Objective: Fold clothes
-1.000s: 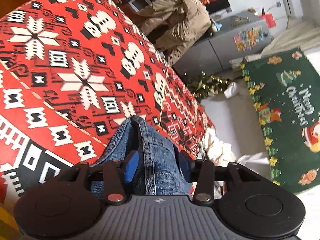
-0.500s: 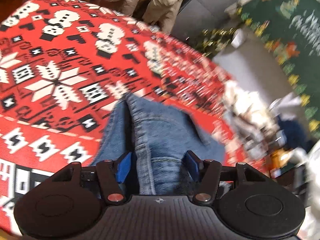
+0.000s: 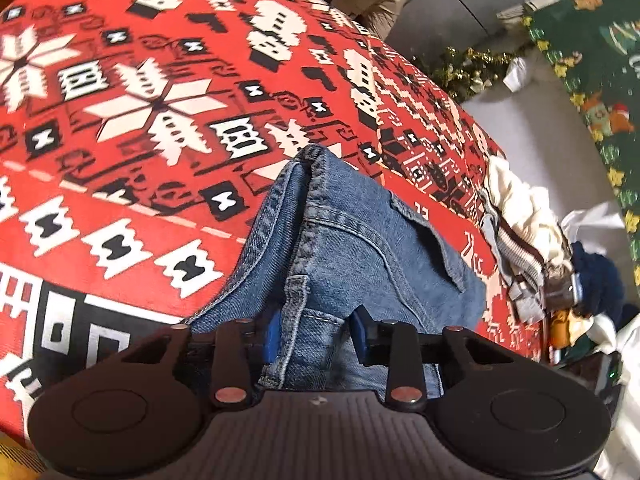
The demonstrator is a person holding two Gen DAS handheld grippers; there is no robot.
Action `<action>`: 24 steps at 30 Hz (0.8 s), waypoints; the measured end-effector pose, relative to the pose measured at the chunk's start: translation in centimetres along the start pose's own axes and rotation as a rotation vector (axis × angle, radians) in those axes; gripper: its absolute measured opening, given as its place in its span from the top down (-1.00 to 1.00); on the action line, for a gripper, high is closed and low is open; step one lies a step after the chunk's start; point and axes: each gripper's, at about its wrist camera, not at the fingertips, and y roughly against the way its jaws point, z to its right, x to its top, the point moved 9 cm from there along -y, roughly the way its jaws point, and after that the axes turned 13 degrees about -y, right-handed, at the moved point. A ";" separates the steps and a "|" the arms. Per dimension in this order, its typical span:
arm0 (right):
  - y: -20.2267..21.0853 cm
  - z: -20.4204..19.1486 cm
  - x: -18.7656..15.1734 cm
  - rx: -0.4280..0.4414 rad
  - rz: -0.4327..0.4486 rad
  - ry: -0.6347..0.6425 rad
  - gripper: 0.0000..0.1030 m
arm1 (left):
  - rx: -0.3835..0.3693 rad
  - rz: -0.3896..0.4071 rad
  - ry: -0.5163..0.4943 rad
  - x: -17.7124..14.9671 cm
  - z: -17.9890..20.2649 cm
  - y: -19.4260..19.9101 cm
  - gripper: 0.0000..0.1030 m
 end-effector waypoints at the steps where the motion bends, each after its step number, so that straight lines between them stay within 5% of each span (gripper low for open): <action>1: 0.1 -0.1 0.0 -0.006 0.009 0.013 0.72 | -0.005 0.003 0.003 0.1 0.2 0.1 0.53; 9: 3.1 -3.8 2.9 0.138 0.128 0.077 0.74 | -0.272 0.156 0.160 3.3 1.9 2.1 0.65; 15: 1.1 -2.1 5.8 0.101 0.117 -0.007 0.55 | -0.135 -0.010 0.122 0.4 0.7 -2.0 0.60; 18: 1.0 -0.6 5.5 0.097 0.090 -0.084 0.23 | -0.132 0.000 0.125 0.7 0.7 -1.9 0.60; 24: 0.2 -0.6 4.9 0.103 0.042 -0.089 0.10 | -0.090 0.023 0.050 1.0 1.3 -1.7 0.62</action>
